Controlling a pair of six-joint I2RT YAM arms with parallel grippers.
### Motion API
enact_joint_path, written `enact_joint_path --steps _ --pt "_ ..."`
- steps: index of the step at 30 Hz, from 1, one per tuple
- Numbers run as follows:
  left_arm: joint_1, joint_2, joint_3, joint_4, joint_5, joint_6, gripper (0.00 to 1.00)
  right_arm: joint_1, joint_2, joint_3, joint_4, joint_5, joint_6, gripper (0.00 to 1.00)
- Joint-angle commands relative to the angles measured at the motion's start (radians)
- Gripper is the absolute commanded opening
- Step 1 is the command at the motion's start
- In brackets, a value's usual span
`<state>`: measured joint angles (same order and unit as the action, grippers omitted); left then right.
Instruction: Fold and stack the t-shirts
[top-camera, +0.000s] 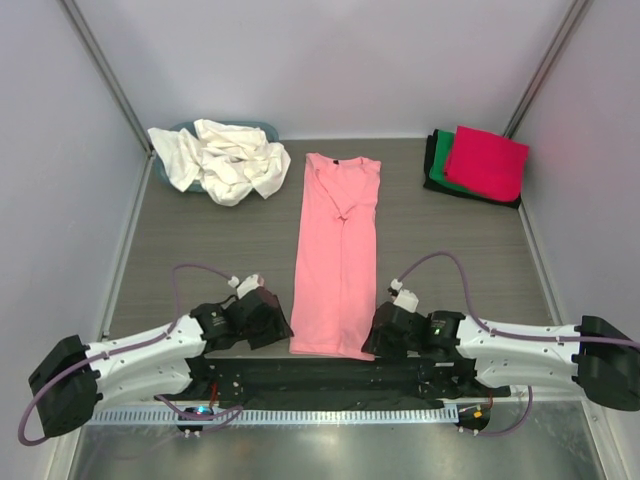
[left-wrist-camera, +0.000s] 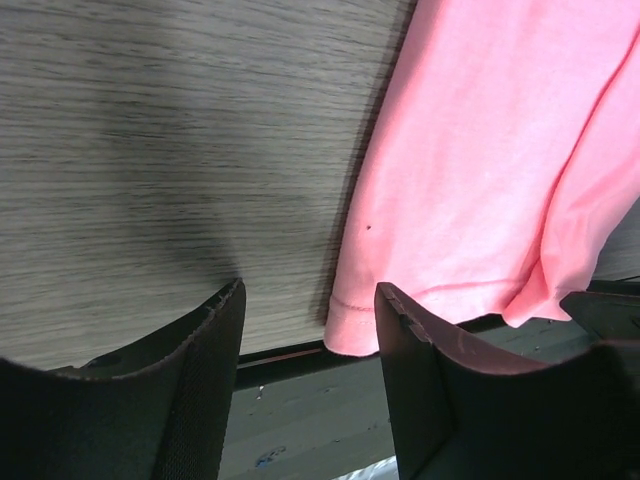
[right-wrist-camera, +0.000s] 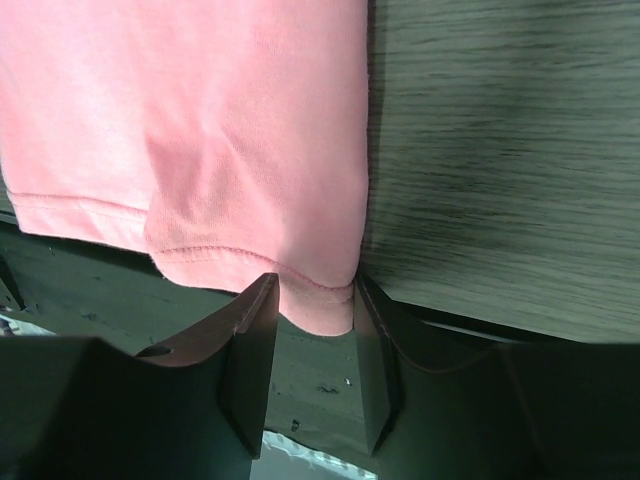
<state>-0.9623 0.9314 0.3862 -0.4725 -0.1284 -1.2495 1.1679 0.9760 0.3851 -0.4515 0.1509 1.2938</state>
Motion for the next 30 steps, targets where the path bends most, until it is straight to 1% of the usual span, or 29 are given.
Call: enact_joint_path --steps 1,5,9,13,17,19,20,22,23,25,26,28,29,30 --pt "-0.013 0.023 -0.017 0.031 0.004 -0.019 0.56 0.007 -0.003 -0.021 0.008 0.039 0.024 0.42" --pt "-0.027 0.049 -0.017 0.049 0.009 -0.024 0.54 0.007 -0.007 -0.032 0.017 0.039 0.024 0.41" --pt "-0.045 0.070 -0.026 0.061 0.012 -0.039 0.45 0.009 -0.007 -0.041 0.027 0.041 0.027 0.38" --pt "-0.070 0.092 -0.033 0.086 0.015 -0.060 0.42 0.009 -0.008 -0.061 0.039 0.038 0.032 0.36" --pt "-0.093 0.113 -0.033 0.097 0.019 -0.079 0.37 0.009 -0.010 -0.063 0.043 0.036 0.032 0.31" --pt "-0.107 0.118 -0.033 0.095 0.023 -0.091 0.29 0.009 -0.013 -0.066 0.045 0.033 0.032 0.29" --pt "-0.115 0.115 -0.032 0.097 0.021 -0.096 0.20 0.009 -0.016 -0.066 0.042 0.033 0.032 0.25" --pt "-0.131 0.101 -0.030 0.095 0.015 -0.113 0.14 0.009 -0.022 -0.071 0.040 0.029 0.032 0.21" --pt "-0.136 0.096 -0.029 0.094 0.012 -0.119 0.02 0.007 -0.026 -0.069 0.040 0.026 0.030 0.13" --pt "-0.145 0.087 -0.020 0.066 0.001 -0.136 0.00 0.009 -0.033 -0.069 0.034 0.013 0.029 0.07" --pt "-0.157 0.083 -0.001 0.049 -0.005 -0.139 0.00 0.013 -0.039 -0.068 0.034 0.010 0.025 0.01" --pt "-0.170 0.083 0.031 -0.015 -0.026 -0.143 0.00 0.016 -0.042 -0.049 0.014 0.010 0.019 0.01" --pt "-0.176 0.083 0.070 -0.040 -0.033 -0.140 0.00 0.019 -0.049 -0.039 0.001 0.019 0.015 0.01" --pt "-0.176 0.084 0.092 -0.067 -0.039 -0.134 0.00 0.019 -0.056 -0.005 -0.016 0.030 0.004 0.01"
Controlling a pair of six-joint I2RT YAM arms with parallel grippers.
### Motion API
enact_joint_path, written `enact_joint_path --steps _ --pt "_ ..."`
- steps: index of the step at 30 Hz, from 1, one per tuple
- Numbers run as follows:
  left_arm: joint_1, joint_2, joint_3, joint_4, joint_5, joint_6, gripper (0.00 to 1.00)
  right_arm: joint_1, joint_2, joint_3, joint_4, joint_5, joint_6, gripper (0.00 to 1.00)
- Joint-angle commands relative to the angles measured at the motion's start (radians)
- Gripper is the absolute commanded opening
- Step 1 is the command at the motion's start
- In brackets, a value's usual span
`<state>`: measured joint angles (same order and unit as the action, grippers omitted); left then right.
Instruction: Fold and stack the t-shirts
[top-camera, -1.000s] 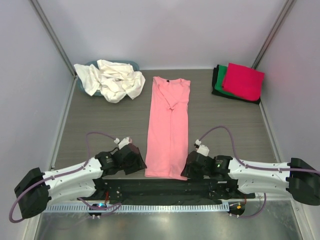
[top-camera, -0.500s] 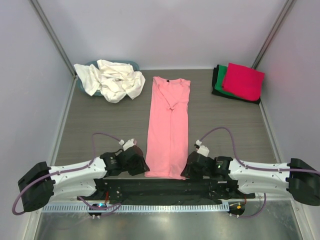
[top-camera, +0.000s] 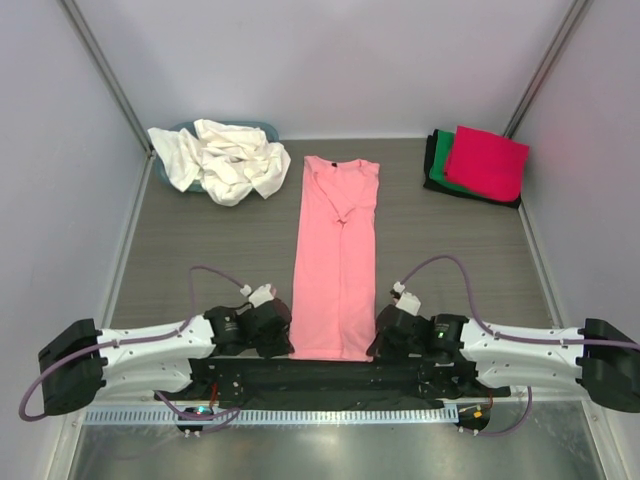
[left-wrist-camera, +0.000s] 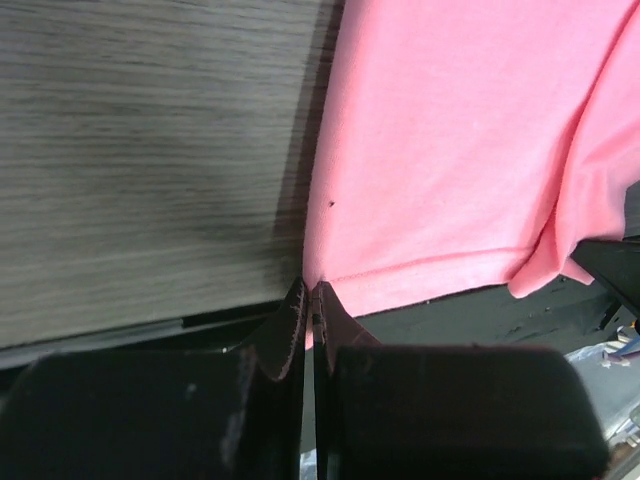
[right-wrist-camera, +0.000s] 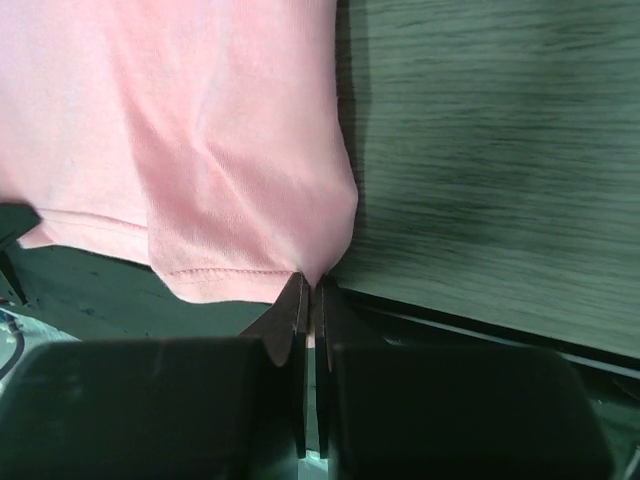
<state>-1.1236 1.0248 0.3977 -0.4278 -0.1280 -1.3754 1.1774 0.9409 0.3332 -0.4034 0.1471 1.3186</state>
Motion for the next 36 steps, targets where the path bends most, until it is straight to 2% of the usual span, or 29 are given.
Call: enact_joint_path --steps 1,9,12,17,19,23,30,36 --pt "-0.015 -0.009 0.105 -0.168 -0.060 -0.004 0.00 0.010 -0.027 0.068 -0.108 0.048 -0.028 0.01" --pt "0.001 0.059 0.427 -0.399 -0.239 0.117 0.00 -0.008 -0.037 0.354 -0.307 0.299 -0.159 0.01" --pt "0.045 0.121 0.528 -0.425 -0.257 0.197 0.00 -0.060 0.021 0.444 -0.336 0.312 -0.248 0.01" --pt "0.195 0.214 0.671 -0.424 -0.239 0.332 0.00 -0.241 0.133 0.565 -0.336 0.292 -0.412 0.01" --pt "0.281 0.268 0.743 -0.402 -0.185 0.405 0.00 -0.306 0.173 0.630 -0.334 0.275 -0.496 0.01" --pt "0.375 0.377 0.863 -0.397 -0.142 0.489 0.00 -0.407 0.297 0.719 -0.322 0.233 -0.602 0.01" --pt "0.490 0.598 1.039 -0.368 -0.038 0.581 0.00 -0.568 0.468 0.831 -0.243 0.100 -0.728 0.01" --pt "0.551 0.751 1.168 -0.374 0.010 0.621 0.00 -0.645 0.598 0.929 -0.219 0.026 -0.797 0.01"
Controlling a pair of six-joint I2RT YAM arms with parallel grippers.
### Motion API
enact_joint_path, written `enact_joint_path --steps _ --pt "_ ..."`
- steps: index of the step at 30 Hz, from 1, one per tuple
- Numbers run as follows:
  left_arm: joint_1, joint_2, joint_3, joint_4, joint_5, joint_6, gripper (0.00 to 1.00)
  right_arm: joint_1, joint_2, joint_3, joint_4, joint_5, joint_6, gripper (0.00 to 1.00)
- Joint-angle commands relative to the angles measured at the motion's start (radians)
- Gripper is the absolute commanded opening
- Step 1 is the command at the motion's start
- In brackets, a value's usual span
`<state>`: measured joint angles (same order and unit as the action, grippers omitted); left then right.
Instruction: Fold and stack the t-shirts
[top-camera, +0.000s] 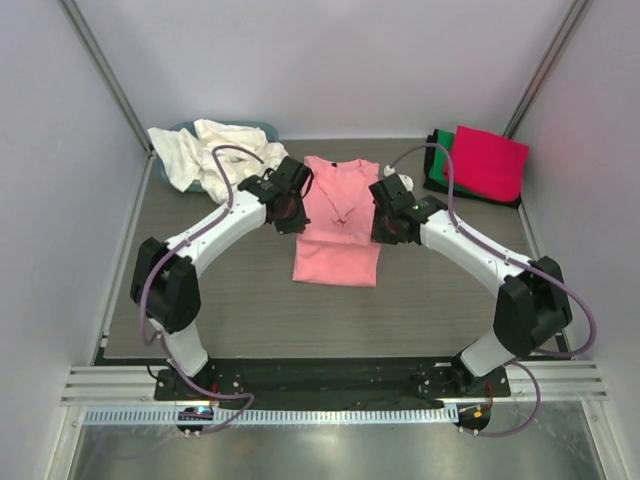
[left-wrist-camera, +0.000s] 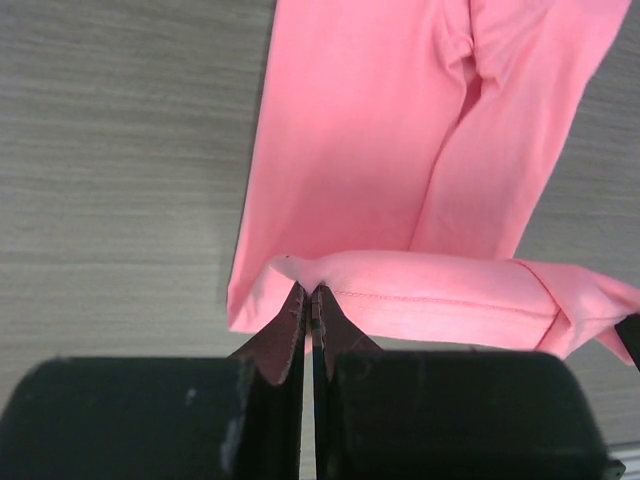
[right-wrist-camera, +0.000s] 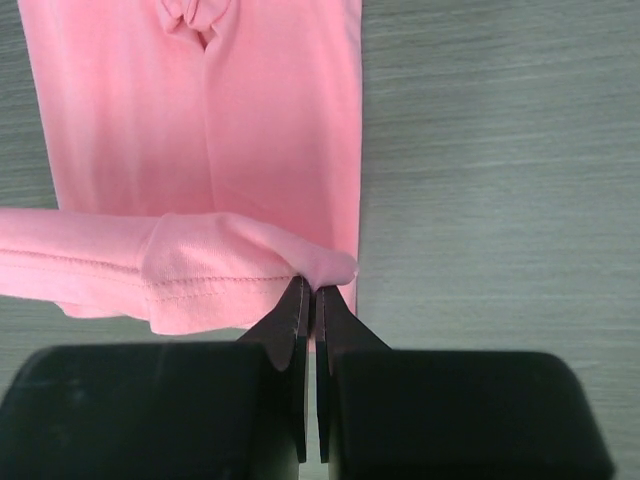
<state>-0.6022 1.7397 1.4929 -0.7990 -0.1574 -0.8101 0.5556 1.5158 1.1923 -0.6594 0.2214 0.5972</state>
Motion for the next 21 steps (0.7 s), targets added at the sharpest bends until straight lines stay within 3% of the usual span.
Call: enact_joint_path --steps 1,17,19,20,21 --pt "0.045 0.055 0.084 -0.003 0.045 0.058 0.00 -0.037 0.056 0.081 0.040 -0.057 -0.080 0.01" --pt "0.133 0.332 0.263 -0.009 0.117 0.098 0.01 -0.118 0.296 0.190 0.087 -0.145 -0.123 0.01" --pt "0.143 0.362 0.294 -0.012 0.133 0.104 0.06 -0.125 0.331 0.211 0.087 -0.154 -0.128 0.01" --pt "0.151 0.404 0.314 -0.029 0.140 0.123 0.13 -0.129 0.346 0.245 0.087 -0.165 -0.128 0.08" --pt "0.175 0.428 0.387 -0.048 0.153 0.127 0.27 -0.143 0.377 0.269 0.081 -0.169 -0.129 0.36"
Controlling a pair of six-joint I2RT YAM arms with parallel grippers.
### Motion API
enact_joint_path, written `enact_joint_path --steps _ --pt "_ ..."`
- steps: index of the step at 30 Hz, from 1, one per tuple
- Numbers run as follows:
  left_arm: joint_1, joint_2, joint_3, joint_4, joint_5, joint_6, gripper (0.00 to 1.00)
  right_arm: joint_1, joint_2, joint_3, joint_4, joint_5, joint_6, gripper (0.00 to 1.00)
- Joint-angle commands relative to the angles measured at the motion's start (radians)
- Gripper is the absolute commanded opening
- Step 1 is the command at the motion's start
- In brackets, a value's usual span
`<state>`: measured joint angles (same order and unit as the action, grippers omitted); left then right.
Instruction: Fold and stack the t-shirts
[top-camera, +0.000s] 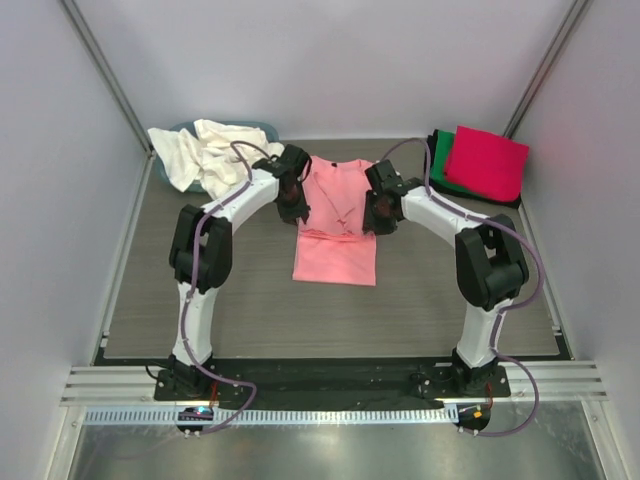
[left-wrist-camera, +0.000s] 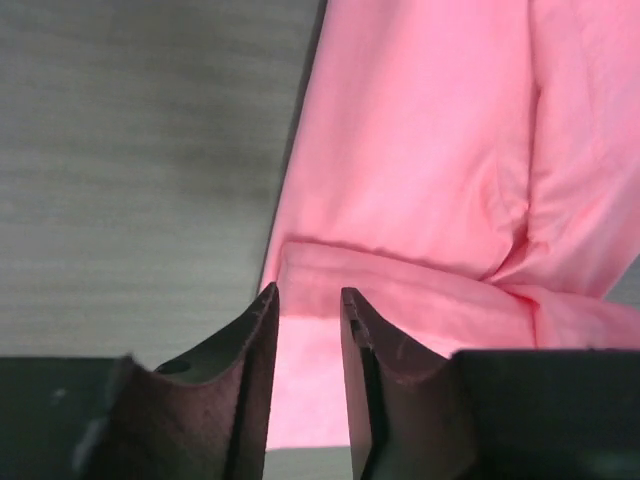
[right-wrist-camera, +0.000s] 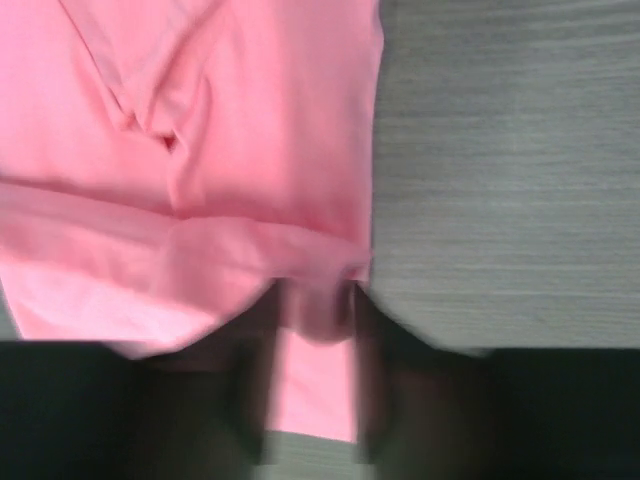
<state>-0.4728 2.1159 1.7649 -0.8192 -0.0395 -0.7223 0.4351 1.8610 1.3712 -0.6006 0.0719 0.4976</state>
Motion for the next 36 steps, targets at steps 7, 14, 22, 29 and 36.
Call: enact_joint_path --steps 7,14,22,29,36 --pt "0.134 0.268 0.764 -0.391 0.127 0.070 0.60 -0.072 0.243 0.708 -0.296 0.023 -0.073 0.83" --pt "0.129 -0.149 0.135 -0.111 0.158 0.054 0.65 -0.039 -0.044 0.258 -0.108 -0.153 -0.025 0.81" --pt "0.062 -0.436 -0.381 0.090 0.174 0.023 0.73 -0.036 -0.315 -0.285 0.163 -0.302 0.059 0.78" --pt "0.040 -0.577 -0.715 0.290 0.196 -0.038 0.72 -0.036 -0.365 -0.506 0.291 -0.359 0.104 0.67" --pt "0.039 -0.623 -0.860 0.397 0.214 -0.083 0.67 -0.036 -0.330 -0.583 0.357 -0.371 0.131 0.57"
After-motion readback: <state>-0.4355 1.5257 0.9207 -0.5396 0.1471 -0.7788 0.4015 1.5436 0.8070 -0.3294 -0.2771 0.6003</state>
